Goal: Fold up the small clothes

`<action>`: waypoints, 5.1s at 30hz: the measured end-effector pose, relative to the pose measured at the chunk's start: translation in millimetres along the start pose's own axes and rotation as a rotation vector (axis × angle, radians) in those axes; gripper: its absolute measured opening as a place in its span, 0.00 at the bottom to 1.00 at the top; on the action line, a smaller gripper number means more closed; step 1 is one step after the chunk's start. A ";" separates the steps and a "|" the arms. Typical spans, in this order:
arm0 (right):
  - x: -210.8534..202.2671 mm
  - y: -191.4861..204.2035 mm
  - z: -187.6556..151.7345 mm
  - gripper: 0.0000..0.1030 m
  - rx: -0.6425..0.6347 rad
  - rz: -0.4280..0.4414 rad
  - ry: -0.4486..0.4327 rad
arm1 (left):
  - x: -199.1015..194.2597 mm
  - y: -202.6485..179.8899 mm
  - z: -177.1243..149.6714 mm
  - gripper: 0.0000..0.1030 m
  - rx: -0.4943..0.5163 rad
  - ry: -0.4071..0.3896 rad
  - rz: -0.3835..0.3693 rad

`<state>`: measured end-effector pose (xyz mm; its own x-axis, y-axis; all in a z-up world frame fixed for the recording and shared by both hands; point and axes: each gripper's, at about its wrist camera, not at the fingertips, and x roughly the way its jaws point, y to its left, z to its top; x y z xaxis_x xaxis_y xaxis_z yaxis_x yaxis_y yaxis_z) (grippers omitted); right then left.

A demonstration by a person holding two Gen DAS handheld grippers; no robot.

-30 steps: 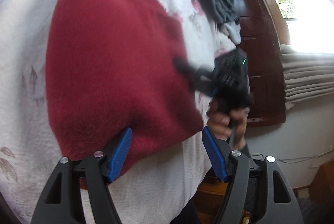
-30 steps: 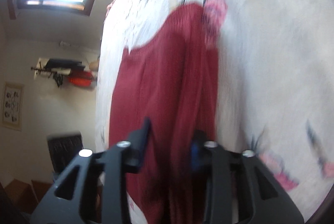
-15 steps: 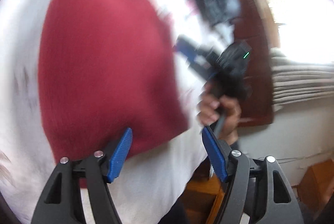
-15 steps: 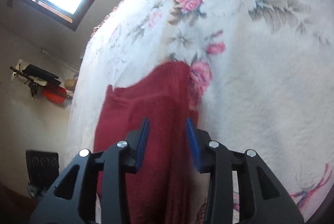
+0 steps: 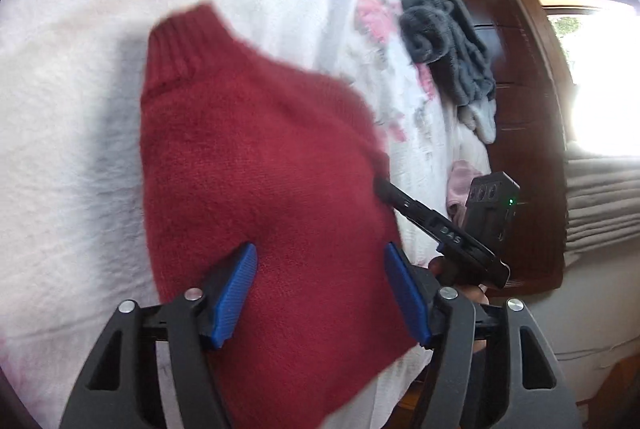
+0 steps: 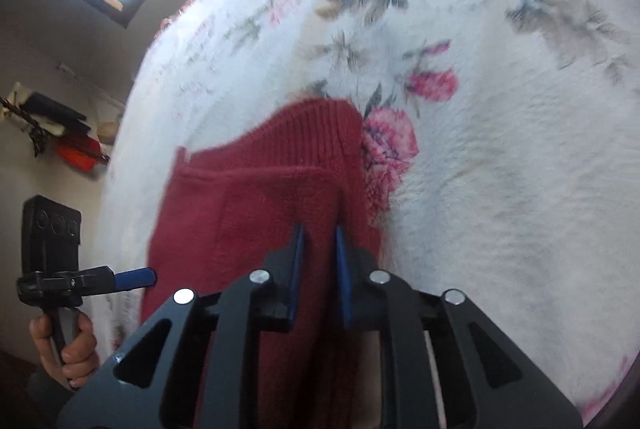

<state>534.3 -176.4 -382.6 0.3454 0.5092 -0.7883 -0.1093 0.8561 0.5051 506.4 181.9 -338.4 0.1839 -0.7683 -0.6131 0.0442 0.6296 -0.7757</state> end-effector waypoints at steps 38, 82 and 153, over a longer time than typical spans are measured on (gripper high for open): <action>-66.4 -25.2 -48.7 0.78 0.100 0.308 0.172 | -59.9 42.0 -140.1 0.79 -0.035 -0.061 -0.071; 78.0 -3.6 24.4 0.71 0.081 0.402 0.369 | 31.6 51.8 -127.4 0.78 -0.154 0.147 -0.054; 7.9 208.6 -179.3 0.07 -0.142 0.141 0.259 | -115.9 14.0 -343.9 0.54 -0.059 -0.230 0.136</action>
<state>347.1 22.1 -346.4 0.0713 0.6133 -0.7866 -0.2741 0.7703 0.5757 148.1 240.1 -329.7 0.4031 -0.6266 -0.6670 -0.0521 0.7120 -0.7002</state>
